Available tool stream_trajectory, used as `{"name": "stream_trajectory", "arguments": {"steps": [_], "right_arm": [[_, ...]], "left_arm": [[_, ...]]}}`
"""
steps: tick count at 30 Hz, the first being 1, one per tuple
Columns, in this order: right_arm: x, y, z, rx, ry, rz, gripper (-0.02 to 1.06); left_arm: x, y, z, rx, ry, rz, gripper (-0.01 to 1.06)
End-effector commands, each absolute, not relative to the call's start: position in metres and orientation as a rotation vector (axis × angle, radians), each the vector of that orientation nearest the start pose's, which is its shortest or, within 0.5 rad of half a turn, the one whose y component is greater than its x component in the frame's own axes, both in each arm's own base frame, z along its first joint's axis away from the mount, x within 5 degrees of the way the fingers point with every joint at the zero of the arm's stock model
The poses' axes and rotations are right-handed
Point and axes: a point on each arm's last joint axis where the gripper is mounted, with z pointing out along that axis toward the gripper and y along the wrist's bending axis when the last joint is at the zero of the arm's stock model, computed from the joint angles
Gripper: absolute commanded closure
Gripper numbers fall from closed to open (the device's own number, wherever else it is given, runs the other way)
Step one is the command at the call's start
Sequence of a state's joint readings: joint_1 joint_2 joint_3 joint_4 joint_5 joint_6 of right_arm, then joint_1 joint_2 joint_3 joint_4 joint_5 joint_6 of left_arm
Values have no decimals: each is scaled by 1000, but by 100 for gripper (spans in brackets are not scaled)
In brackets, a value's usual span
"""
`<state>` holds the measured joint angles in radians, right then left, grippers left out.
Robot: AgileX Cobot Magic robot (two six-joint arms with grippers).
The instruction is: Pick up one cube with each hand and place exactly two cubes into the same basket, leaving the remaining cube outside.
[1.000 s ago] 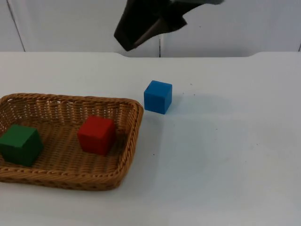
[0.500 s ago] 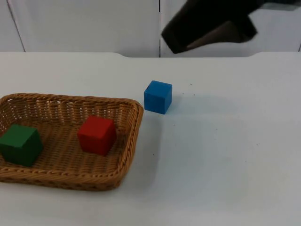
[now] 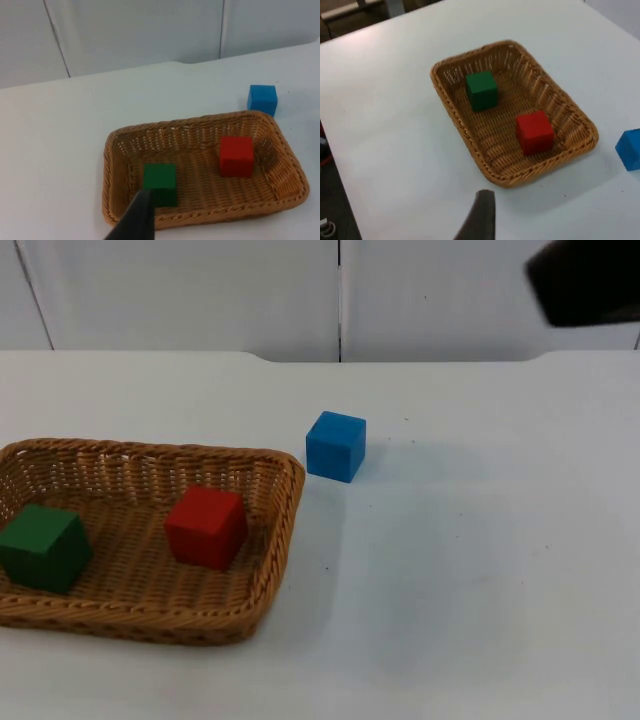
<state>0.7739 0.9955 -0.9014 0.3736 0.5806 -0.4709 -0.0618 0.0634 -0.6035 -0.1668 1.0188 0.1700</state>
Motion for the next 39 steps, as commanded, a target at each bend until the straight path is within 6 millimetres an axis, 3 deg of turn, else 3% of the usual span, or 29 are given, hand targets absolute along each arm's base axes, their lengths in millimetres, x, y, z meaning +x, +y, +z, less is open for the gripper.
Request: {"name": "stream_trajectory", "arguments": {"steps": [1, 6, 19, 30, 39], "right_arm": [[116, 140, 358, -1048, 1831, 591, 27], [93, 117, 354, -1020, 1781, 604, 27], [37, 60, 340, -934, 1652, 638, 27], [17, 22, 326, -802, 1790, 534, 27], [6, 9, 305, -841, 1887, 482, 27]], "left_arm": [[-11, -10, 301, 210, 1937, -126, 0], [-7, -11, 283, 192, 2005, -143, 0], [-7, -3, 280, 189, 2031, -30, 0], [-6, -3, 276, 190, 2048, -22, 0], [-6, -3, 276, 190, 2051, -22, 0]]}}
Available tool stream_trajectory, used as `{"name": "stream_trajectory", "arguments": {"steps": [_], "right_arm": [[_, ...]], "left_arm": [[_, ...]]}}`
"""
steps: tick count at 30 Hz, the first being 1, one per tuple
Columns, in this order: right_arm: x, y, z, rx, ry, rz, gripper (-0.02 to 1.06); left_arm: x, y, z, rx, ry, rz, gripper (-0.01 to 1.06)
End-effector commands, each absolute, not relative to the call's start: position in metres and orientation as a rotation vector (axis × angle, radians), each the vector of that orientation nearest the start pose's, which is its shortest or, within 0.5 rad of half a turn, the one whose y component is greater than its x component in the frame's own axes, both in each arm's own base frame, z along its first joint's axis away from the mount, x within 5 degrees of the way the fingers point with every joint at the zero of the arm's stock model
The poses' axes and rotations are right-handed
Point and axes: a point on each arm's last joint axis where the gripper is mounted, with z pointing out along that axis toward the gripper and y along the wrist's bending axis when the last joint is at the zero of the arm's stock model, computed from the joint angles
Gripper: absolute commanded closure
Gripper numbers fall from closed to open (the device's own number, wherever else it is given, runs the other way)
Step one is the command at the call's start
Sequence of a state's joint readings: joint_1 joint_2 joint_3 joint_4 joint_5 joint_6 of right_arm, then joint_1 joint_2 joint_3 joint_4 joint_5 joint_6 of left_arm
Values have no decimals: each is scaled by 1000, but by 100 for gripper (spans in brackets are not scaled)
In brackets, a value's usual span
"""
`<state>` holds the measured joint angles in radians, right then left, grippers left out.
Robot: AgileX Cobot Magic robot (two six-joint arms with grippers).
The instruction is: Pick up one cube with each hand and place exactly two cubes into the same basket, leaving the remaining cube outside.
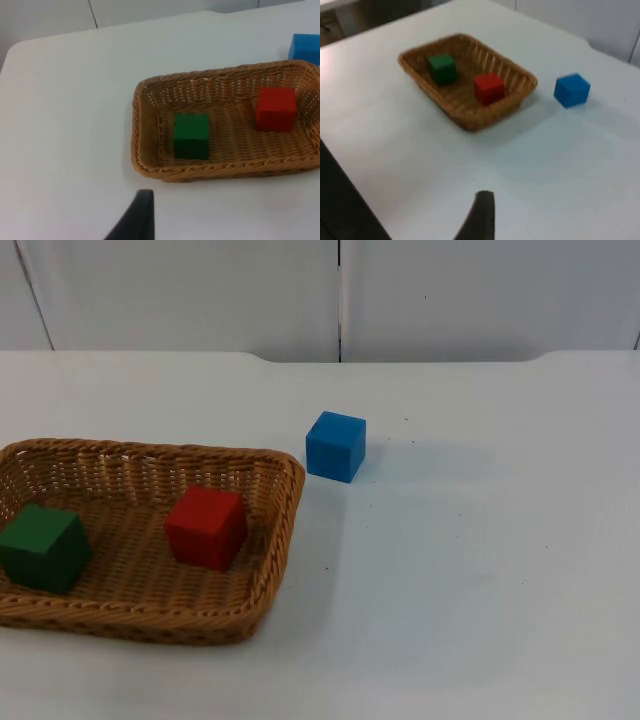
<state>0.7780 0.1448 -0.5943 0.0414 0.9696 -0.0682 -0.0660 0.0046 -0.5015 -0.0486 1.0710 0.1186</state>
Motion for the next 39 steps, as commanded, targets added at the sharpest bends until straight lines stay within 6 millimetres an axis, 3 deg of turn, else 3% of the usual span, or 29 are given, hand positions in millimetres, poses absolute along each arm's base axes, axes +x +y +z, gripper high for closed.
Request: {"name": "stream_trajectory", "arguments": {"steps": [1, 11, 16, 30, 32, 33, 34, 36, 39], "right_arm": [[6, 8, 300, -841, 1906, 470, 27], [-5, -8, 288, -753, 1886, 479, 27], [-4, -7, 280, -753, 1938, 469, 27], [-4, -6, 280, -787, 1924, 461, 26], [-4, -6, 280, -787, 1924, 461, 22], [-4, -6, 280, -787, 1924, 461, 11], [-4, -6, 280, -787, 1924, 461, 11], [-4, -6, 280, -787, 1924, 461, -1], [-4, -6, 280, -787, 1924, 459, -1]], "left_arm": [[-6, -3, 276, 190, 2051, -22, 0], [-6, -3, 276, 190, 2051, -22, 0], [-6, -3, 276, 190, 2051, -22, 0], [-6, -3, 276, 199, 2051, -19, 0], [-6, -3, 276, 199, 2051, -19, 0], [-6, -3, 276, 199, 2051, -19, 0], [-6, -3, 276, 199, 2051, -19, 0], [-6, -3, 276, 199, 2051, -19, 0], [-6, -3, 276, 199, 2051, -19, 0]]}}
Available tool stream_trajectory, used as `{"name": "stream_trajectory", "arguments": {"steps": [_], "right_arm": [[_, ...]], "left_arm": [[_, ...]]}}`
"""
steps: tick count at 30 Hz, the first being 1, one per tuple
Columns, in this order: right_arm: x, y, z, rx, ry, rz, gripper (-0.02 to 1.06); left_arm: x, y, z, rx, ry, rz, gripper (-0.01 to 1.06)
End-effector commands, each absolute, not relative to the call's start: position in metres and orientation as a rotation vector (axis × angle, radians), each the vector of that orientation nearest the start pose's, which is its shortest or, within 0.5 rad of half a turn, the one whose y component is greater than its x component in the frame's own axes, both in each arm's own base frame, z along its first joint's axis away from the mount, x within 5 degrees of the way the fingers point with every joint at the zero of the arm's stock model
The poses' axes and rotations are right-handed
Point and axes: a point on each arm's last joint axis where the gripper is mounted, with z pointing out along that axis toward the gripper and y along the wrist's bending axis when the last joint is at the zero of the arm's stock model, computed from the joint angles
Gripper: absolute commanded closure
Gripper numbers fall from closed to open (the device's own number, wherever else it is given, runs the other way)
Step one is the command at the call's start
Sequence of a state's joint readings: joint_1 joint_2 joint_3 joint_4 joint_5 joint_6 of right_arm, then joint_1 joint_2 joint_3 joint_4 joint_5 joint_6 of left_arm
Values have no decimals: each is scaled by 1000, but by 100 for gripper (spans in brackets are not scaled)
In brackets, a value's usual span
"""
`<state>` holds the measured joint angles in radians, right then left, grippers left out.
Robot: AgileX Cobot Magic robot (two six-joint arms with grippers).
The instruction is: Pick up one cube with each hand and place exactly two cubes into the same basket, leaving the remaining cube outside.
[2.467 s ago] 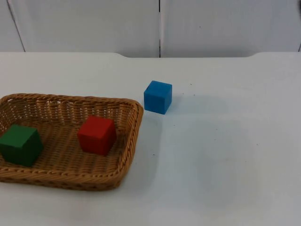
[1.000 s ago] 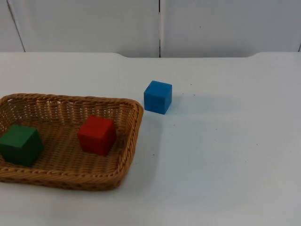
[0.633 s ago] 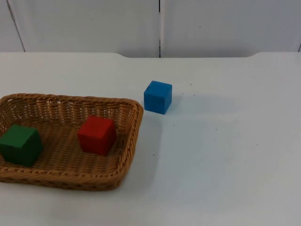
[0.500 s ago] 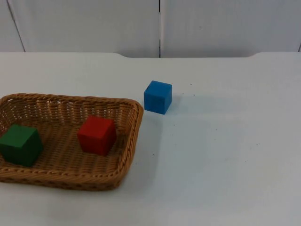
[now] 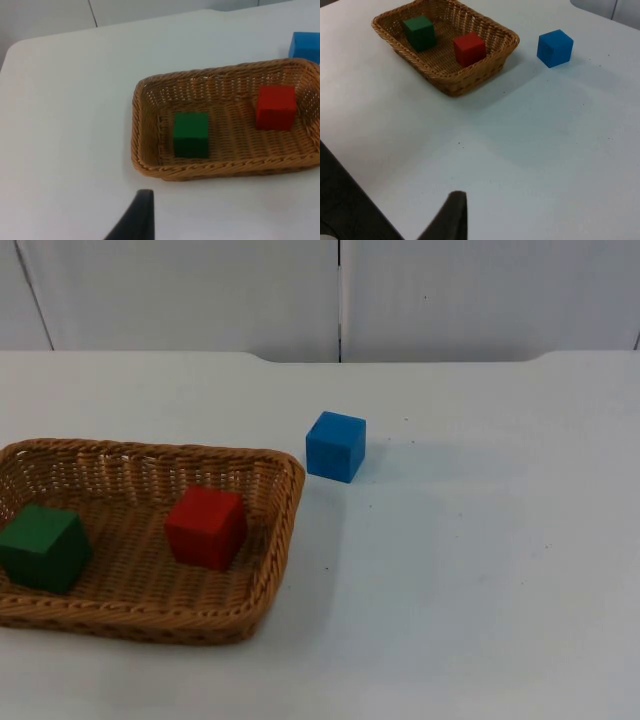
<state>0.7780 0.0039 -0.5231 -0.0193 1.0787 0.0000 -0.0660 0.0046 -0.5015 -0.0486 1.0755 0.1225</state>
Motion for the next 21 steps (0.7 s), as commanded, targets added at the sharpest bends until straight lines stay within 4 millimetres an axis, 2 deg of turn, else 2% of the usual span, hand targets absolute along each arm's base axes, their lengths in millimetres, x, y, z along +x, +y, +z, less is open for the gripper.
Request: {"name": "stream_trajectory", "arguments": {"steps": [1, 21], "right_arm": [[-4, -6, 280, -787, 1924, 459, -1], [-4, -6, 280, -786, 1923, 456, -1]], "left_arm": [[-6, -3, 276, 199, 2051, -19, 0], [-6, -3, 276, 199, 2051, -19, 0]]}}
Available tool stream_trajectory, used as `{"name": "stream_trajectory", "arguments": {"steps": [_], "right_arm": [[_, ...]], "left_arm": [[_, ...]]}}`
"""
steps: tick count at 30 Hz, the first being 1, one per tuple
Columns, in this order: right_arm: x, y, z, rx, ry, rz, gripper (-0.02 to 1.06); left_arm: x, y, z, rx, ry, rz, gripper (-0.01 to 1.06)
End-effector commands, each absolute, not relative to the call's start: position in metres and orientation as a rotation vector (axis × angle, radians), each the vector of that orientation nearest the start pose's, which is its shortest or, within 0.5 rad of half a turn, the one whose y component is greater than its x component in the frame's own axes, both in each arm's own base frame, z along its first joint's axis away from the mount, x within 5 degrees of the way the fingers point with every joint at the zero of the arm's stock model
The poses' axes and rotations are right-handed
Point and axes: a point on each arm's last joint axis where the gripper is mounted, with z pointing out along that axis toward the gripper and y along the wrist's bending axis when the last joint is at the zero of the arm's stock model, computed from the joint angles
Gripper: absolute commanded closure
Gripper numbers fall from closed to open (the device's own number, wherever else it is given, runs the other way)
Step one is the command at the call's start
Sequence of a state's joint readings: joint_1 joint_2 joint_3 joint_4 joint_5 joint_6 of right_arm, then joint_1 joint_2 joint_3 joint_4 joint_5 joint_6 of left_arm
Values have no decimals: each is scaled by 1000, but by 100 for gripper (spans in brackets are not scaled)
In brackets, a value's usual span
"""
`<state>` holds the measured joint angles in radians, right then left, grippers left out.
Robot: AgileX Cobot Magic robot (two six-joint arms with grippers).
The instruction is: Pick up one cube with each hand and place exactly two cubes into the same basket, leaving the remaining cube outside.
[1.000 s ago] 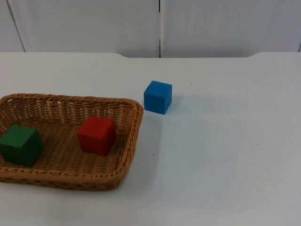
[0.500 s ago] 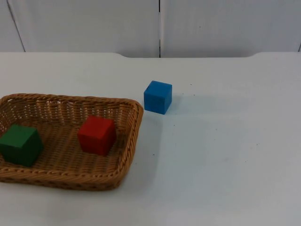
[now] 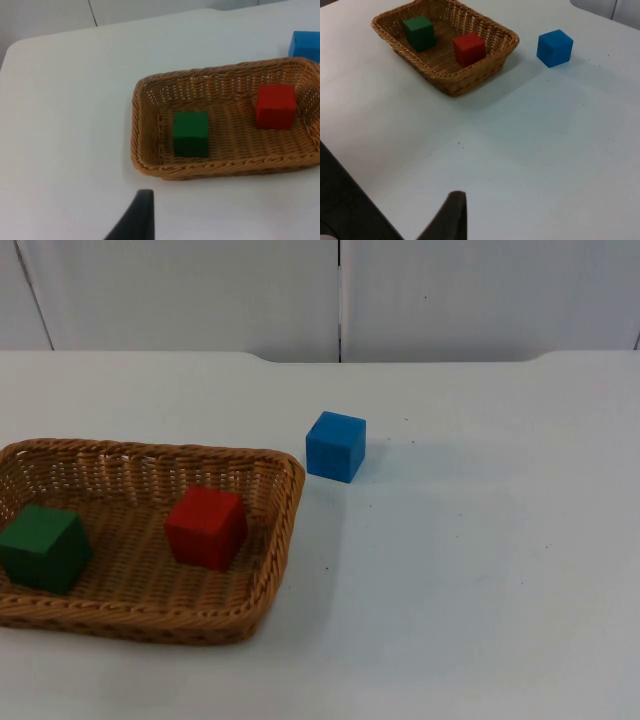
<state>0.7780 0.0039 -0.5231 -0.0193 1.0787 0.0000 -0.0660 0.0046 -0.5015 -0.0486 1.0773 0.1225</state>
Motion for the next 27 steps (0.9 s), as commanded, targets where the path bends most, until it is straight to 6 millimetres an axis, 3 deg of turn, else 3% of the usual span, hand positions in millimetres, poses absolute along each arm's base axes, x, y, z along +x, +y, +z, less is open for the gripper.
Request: {"name": "stream_trajectory", "arguments": {"steps": [1, 27], "right_arm": [[-4, -6, 280, -786, 1923, 456, -1], [-4, -6, 280, -777, 1928, 463, -1]], "left_arm": [[-6, -3, 276, 199, 2051, -19, 0], [-5, -3, 276, 105, 2058, 41, 0]]}}
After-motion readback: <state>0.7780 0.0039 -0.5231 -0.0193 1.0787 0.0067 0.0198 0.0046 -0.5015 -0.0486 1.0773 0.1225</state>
